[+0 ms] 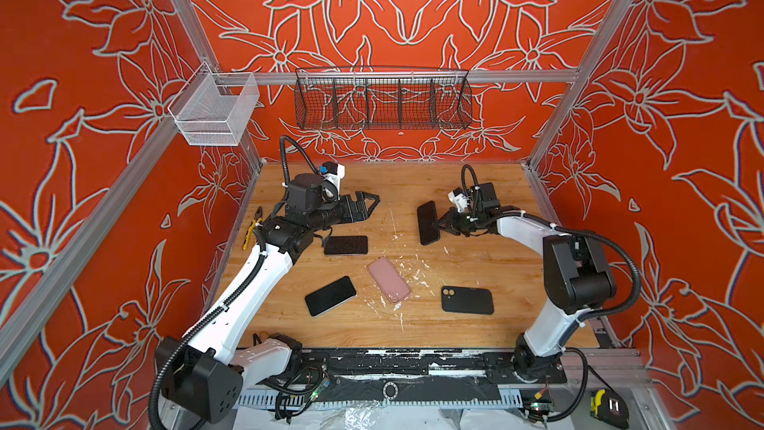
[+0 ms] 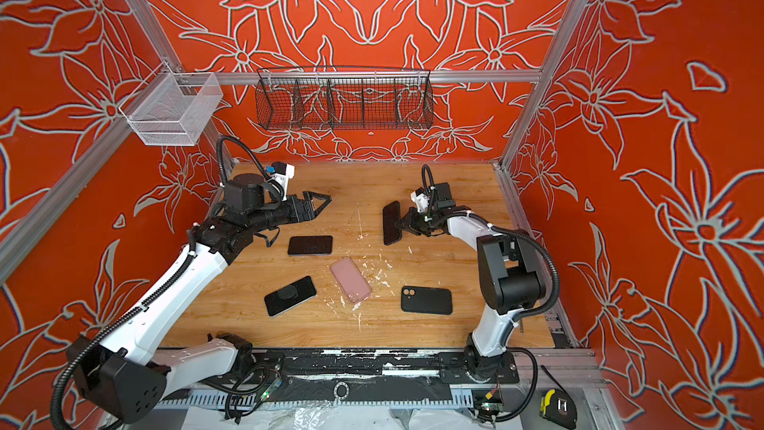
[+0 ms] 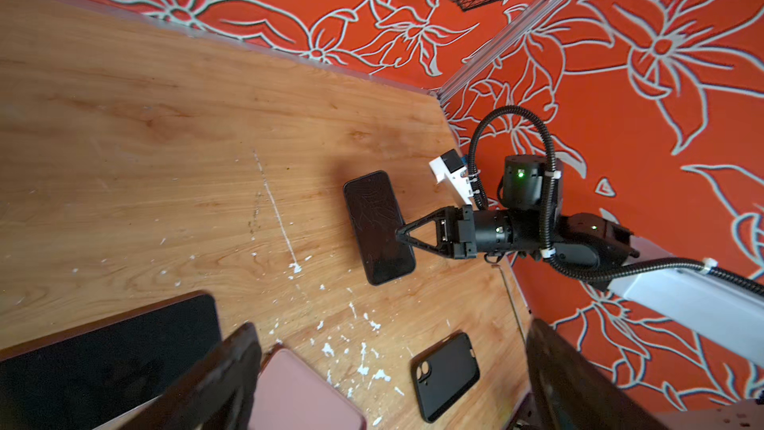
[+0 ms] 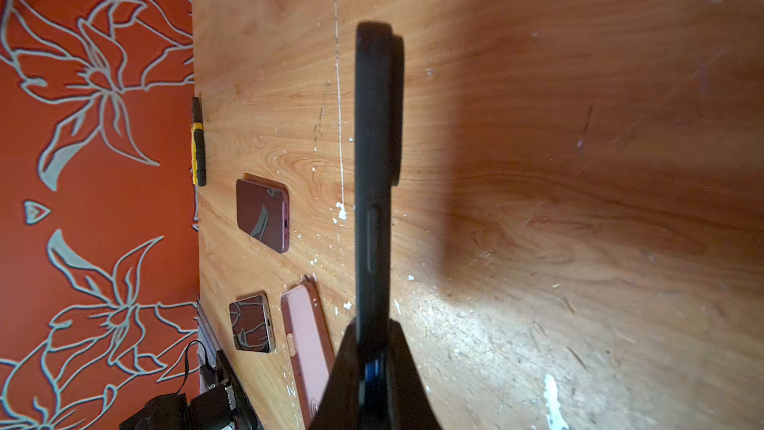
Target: Put the phone into the phone case
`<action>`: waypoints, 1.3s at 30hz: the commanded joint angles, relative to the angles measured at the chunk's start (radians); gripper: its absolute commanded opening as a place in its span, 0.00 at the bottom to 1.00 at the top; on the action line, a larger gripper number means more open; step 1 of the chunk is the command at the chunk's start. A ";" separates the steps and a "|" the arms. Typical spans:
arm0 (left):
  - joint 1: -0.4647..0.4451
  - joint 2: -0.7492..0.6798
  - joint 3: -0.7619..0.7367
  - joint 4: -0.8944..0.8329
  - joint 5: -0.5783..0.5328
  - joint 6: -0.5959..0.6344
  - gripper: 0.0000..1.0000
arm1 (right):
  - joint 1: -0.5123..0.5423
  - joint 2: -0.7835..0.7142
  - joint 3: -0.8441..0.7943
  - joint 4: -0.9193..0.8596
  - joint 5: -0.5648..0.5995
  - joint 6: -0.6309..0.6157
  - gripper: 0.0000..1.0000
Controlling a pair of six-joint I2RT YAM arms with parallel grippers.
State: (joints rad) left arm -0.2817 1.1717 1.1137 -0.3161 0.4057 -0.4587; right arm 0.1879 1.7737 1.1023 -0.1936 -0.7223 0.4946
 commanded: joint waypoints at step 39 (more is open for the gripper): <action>0.021 -0.005 -0.008 -0.049 -0.023 0.024 0.97 | -0.098 0.258 0.216 -0.207 0.130 -0.116 0.23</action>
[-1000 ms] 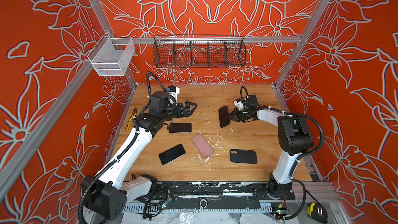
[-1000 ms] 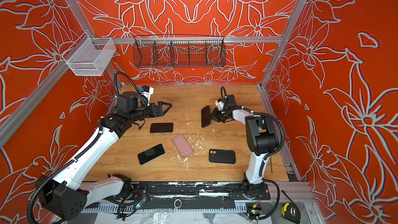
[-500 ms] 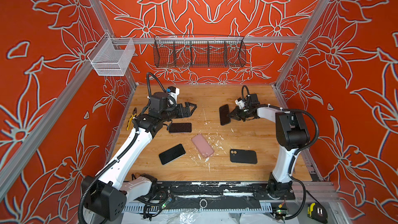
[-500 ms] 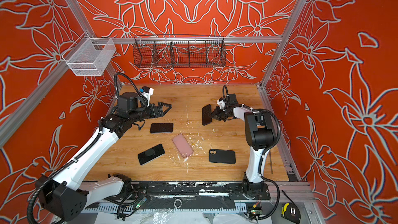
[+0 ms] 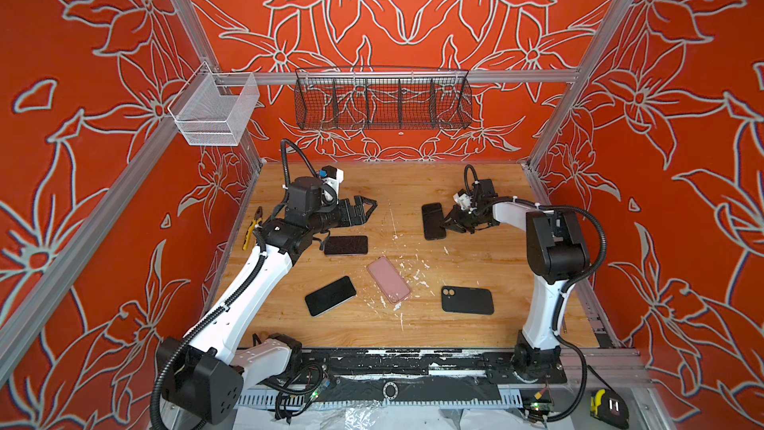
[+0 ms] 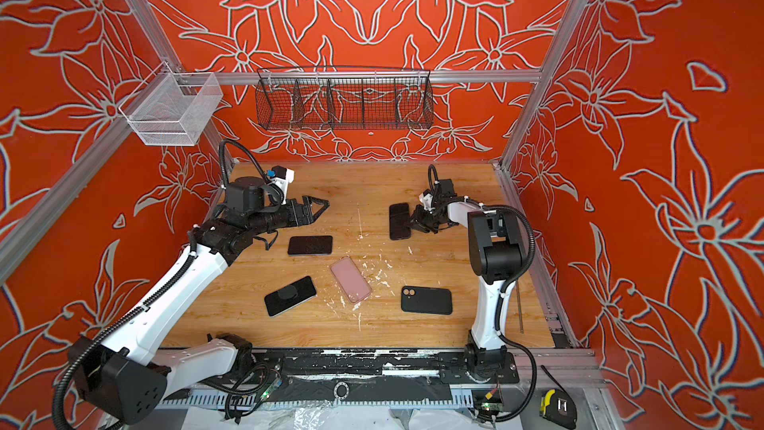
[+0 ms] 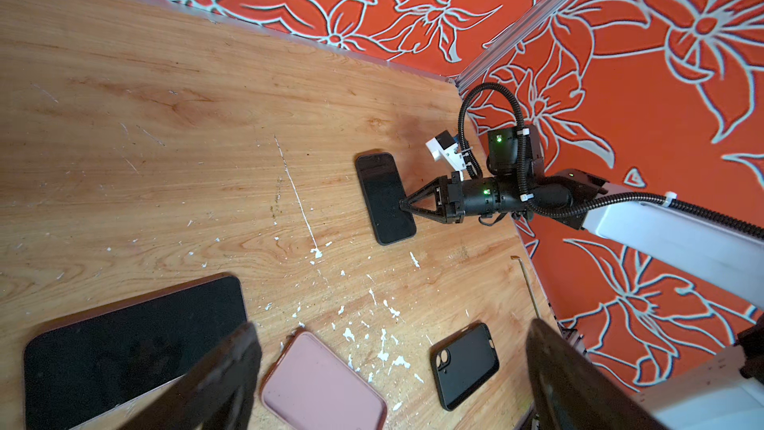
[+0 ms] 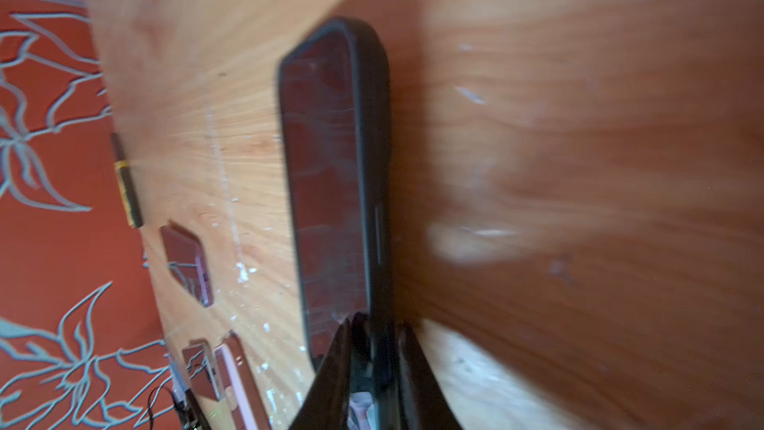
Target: Put the phone into the phone case
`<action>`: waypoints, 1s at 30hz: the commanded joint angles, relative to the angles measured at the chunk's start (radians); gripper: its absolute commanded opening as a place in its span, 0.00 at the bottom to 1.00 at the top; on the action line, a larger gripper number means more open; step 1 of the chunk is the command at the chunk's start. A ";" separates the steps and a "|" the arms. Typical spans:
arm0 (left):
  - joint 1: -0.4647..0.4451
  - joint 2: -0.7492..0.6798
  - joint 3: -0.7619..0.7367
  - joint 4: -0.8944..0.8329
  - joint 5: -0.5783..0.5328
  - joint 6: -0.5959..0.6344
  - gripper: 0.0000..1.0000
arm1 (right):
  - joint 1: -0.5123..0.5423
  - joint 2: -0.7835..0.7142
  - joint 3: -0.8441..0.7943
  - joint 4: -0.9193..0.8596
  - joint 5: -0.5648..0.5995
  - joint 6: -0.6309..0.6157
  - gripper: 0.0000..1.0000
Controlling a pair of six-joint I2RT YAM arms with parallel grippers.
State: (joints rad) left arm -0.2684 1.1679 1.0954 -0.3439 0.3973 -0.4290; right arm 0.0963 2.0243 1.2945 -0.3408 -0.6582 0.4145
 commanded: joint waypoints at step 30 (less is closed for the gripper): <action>0.017 -0.333 -0.309 -0.263 0.036 -0.105 0.97 | 0.352 -0.838 -0.284 -0.462 0.600 -0.077 0.46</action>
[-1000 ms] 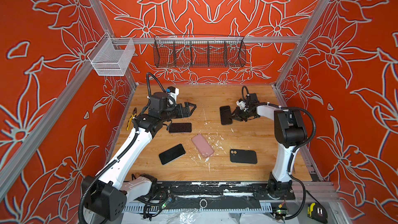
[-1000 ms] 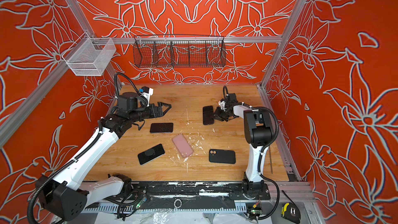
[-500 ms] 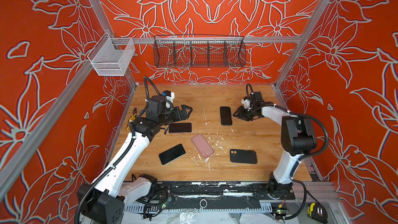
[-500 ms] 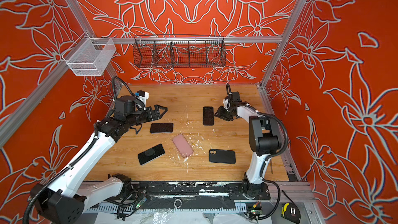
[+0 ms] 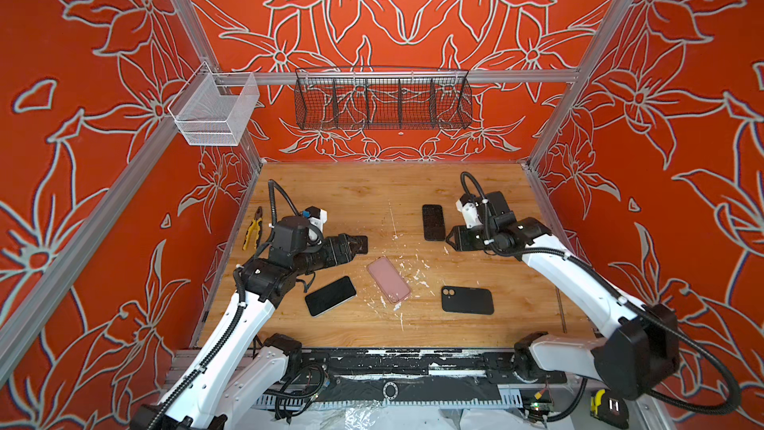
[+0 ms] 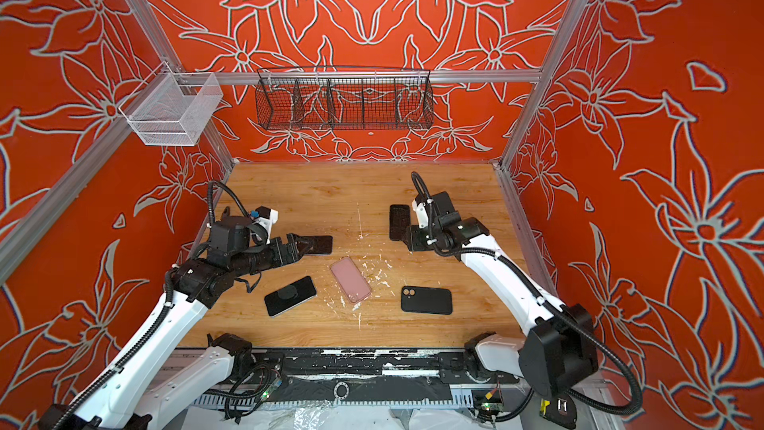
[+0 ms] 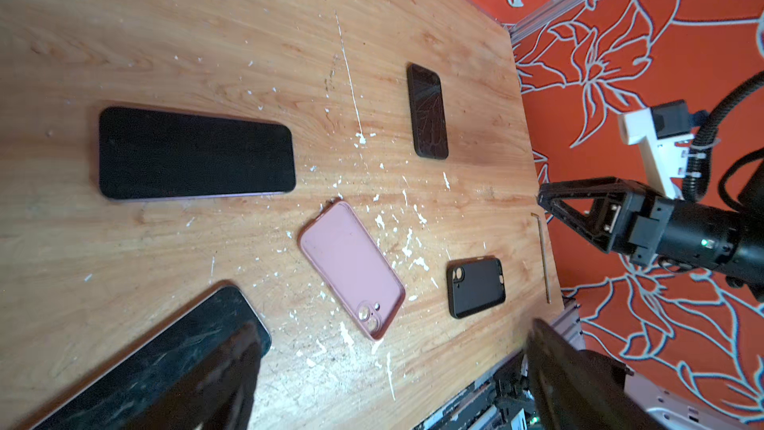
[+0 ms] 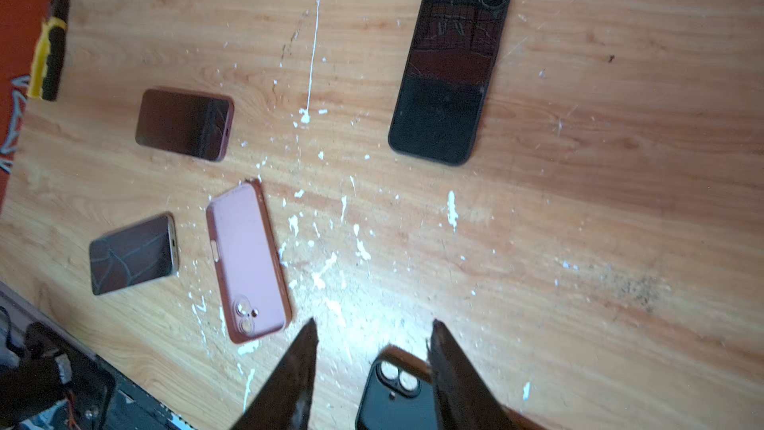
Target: Put the phone into the phone case
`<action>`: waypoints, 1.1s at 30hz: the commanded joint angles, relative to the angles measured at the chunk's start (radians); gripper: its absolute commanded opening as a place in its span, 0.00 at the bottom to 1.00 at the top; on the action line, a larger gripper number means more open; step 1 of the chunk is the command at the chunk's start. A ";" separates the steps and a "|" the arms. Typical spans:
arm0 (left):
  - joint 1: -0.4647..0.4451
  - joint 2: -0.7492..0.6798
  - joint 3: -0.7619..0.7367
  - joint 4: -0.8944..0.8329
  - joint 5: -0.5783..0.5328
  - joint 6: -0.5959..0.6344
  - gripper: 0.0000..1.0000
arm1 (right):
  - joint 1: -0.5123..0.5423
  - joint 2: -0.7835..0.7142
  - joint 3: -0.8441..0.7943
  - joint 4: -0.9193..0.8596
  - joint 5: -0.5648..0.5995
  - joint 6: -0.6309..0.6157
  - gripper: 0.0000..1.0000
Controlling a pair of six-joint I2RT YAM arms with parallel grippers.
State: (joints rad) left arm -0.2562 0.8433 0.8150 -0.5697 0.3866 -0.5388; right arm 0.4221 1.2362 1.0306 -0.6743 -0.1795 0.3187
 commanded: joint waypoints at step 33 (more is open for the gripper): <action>0.005 0.135 -0.184 0.127 0.045 -0.059 0.97 | 0.463 0.232 -0.159 -0.101 0.186 0.473 0.44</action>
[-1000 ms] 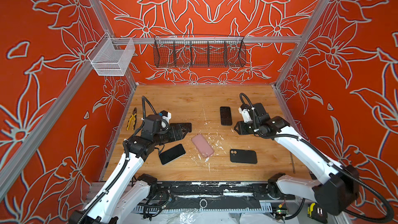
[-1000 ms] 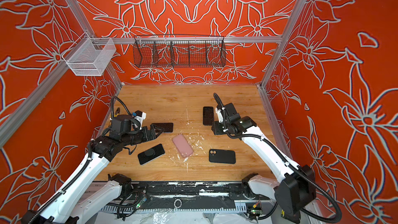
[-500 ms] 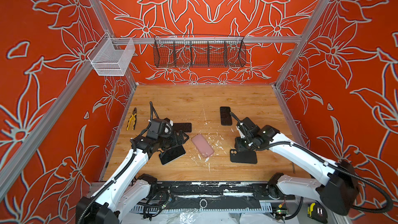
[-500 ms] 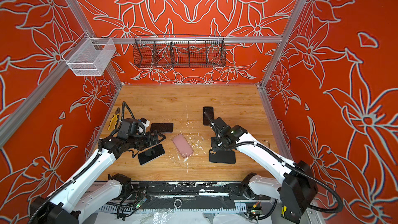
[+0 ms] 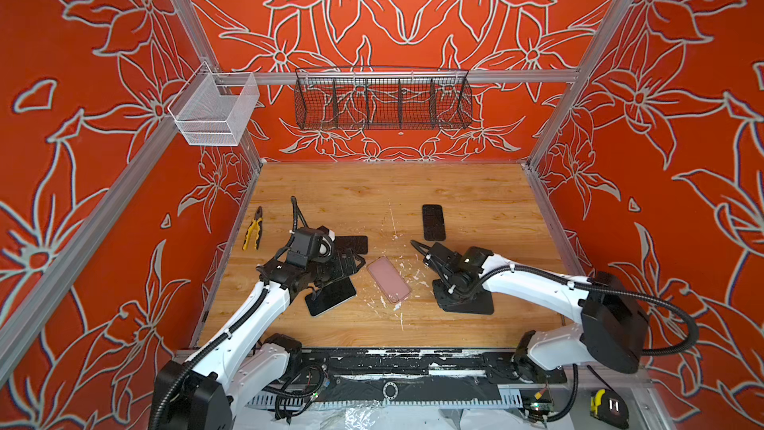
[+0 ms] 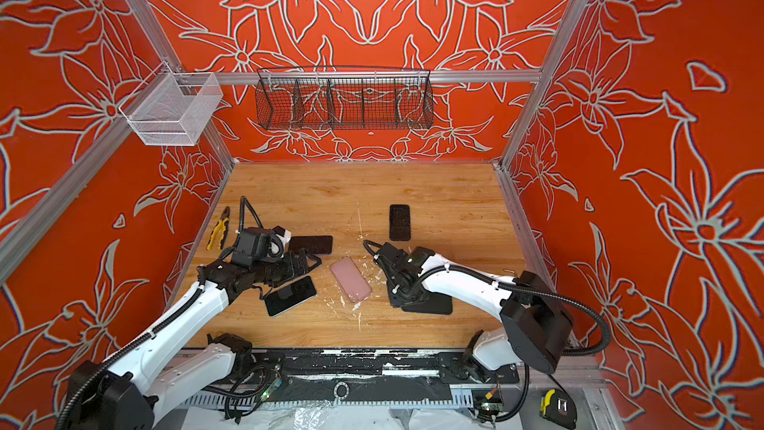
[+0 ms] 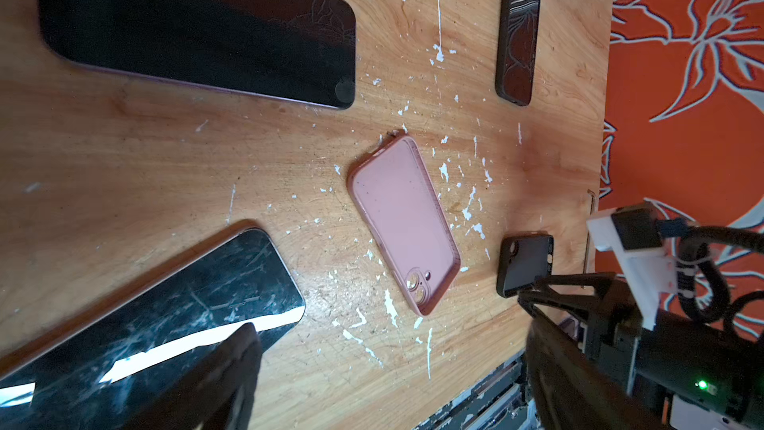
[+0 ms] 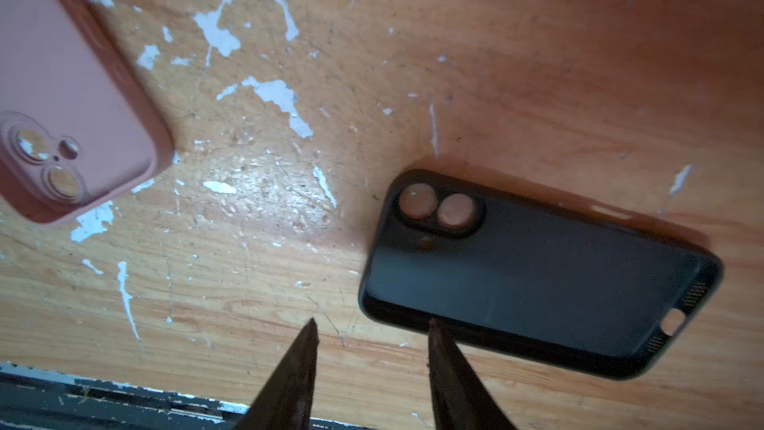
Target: Put the phone into the phone case
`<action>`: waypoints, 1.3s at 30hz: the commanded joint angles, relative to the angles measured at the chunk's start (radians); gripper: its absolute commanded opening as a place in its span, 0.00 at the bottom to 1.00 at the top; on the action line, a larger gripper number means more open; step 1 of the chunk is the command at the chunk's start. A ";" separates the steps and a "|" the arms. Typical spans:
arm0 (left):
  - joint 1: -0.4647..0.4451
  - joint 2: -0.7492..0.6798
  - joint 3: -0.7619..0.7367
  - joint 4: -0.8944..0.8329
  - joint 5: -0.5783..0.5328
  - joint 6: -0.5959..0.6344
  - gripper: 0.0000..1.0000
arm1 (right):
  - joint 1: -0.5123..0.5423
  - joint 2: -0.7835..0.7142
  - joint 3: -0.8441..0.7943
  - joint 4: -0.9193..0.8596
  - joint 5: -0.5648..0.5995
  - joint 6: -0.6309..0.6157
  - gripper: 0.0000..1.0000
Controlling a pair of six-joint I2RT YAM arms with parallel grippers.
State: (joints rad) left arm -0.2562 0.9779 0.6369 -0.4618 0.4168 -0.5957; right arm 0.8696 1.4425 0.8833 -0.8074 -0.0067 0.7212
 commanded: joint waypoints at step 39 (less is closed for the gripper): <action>0.468 0.632 0.401 -0.113 0.152 0.098 0.97 | -0.042 0.541 0.581 0.444 -0.249 -0.051 0.44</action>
State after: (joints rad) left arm 0.1917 1.5501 0.9657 -0.5243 0.4320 -0.5598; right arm 0.8593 1.9205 1.4307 -0.4492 -0.1371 0.6621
